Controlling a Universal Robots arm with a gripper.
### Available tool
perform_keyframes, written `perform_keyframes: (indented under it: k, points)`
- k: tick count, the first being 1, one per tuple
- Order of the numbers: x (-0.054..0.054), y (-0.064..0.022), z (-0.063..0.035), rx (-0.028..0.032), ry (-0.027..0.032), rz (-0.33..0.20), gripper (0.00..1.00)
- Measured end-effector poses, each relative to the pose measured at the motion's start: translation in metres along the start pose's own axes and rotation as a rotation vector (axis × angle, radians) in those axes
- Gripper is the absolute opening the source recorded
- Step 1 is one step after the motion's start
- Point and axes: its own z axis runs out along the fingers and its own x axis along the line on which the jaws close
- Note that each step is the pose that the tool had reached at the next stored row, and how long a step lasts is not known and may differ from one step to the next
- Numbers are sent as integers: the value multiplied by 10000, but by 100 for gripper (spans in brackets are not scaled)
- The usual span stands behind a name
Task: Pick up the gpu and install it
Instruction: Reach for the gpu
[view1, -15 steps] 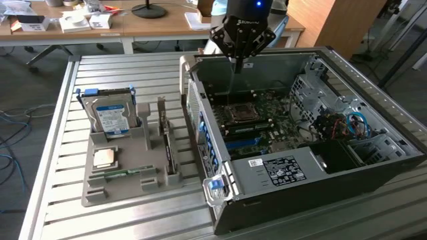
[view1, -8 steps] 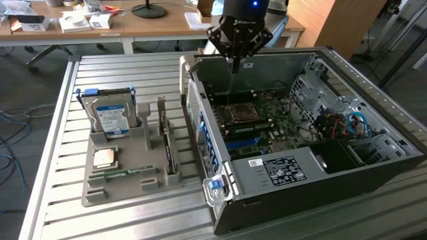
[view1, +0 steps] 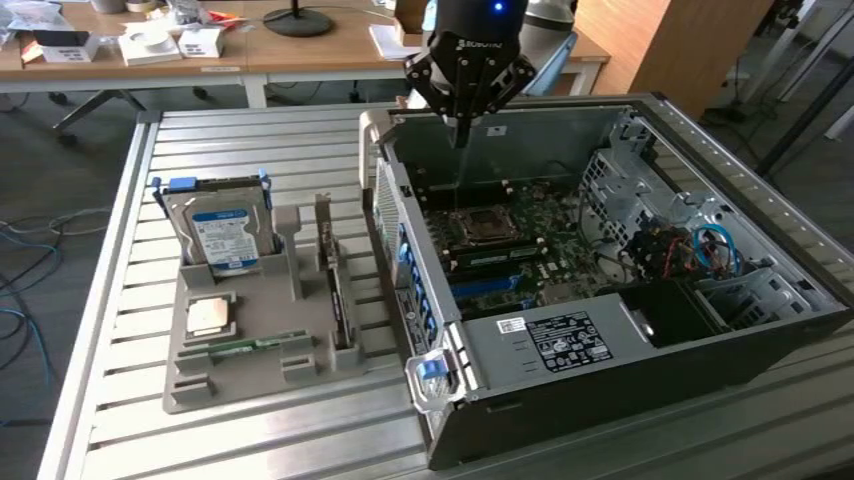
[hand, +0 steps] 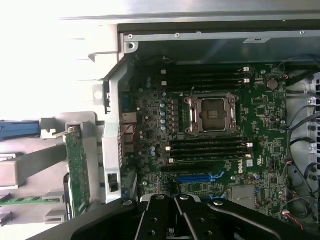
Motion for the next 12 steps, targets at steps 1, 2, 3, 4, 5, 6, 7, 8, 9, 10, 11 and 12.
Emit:
perform_keyframes:
  k: [1, 2, 3, 4, 5, 6, 7, 8, 9, 10, 11, 12]
  points:
    - [12, -1, 0, -1, 0, 1, 11]
    - [24, -2, 0, 0, 0, 0, 11]
    - [37, -3, -1, -1, 0, 1, 11]
    - [50, -3, -1, -1, 0, 0, 11]
    - [62, -4, -2, 0, 0, 1, 11]
    - [76, -5, -2, 0, 0, 0, 11]
    - [89, -6, -2, -1, -1, 0, 11]
    - [101, -7, -3, 0, 0, 0, 11]
    - [115, -8, -3, 0, 0, 0, 11]
    - [129, -9, -4, 0, 1, 0, 11]
    - [143, -9, -4, 0, 0, 0, 11]
    - [157, -10, -4, 0, 0, 0, 11]
